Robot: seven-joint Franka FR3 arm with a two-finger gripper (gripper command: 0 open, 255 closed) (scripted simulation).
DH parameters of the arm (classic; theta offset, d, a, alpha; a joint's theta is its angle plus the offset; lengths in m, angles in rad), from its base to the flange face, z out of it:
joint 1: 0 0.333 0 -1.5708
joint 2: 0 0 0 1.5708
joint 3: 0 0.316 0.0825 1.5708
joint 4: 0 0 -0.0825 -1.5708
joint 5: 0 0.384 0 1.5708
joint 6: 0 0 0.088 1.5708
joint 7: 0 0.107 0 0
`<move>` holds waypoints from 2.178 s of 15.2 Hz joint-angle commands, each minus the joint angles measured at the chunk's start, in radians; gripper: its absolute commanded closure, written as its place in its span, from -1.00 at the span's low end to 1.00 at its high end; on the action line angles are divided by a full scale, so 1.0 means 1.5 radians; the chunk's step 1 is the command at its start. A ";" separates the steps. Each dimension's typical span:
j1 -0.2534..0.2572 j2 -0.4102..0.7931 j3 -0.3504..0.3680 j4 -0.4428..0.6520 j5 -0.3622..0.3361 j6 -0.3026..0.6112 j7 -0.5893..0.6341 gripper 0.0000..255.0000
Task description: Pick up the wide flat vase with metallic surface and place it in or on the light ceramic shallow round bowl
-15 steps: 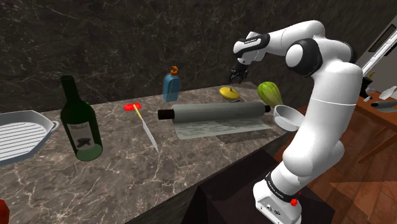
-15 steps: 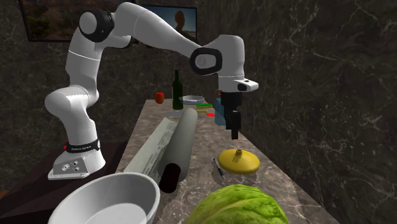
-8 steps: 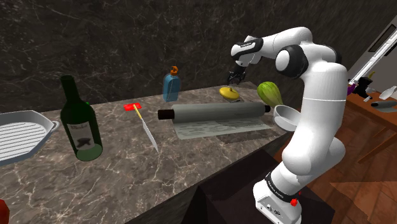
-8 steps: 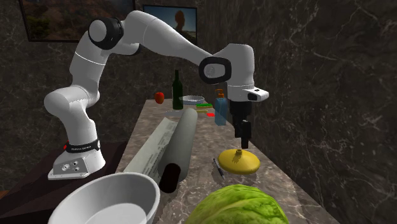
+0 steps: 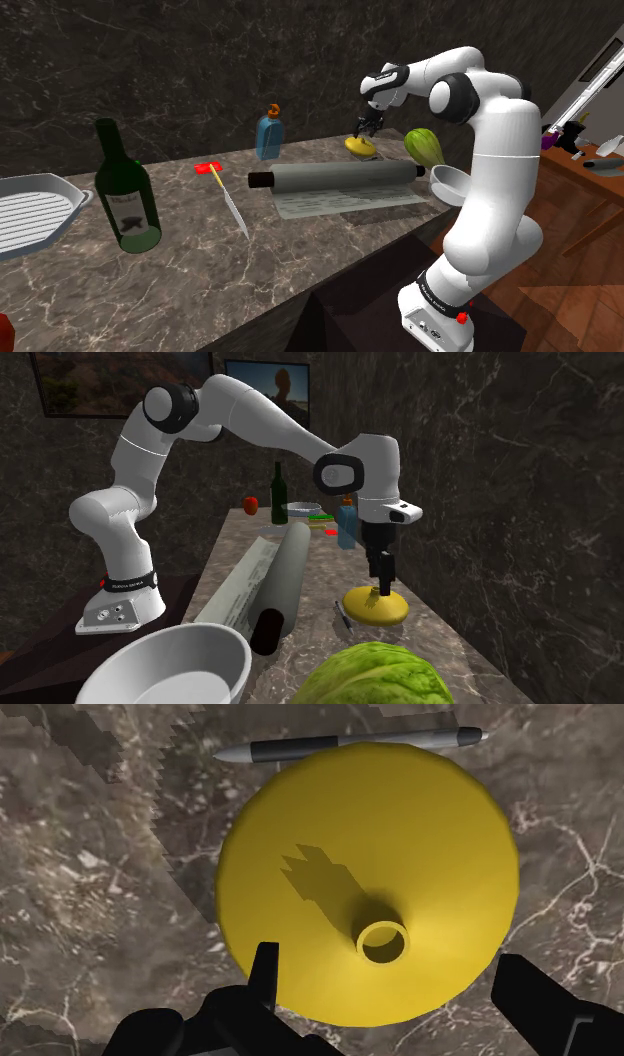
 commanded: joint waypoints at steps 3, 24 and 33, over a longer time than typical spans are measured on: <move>0.000 0.000 0.000 0.000 0.000 0.000 0.000 -1.00; 0.003 -0.037 -0.008 0.044 -0.014 -0.079 0.010 1.00; 0.002 -0.056 -0.012 0.097 -0.022 -0.150 0.016 1.00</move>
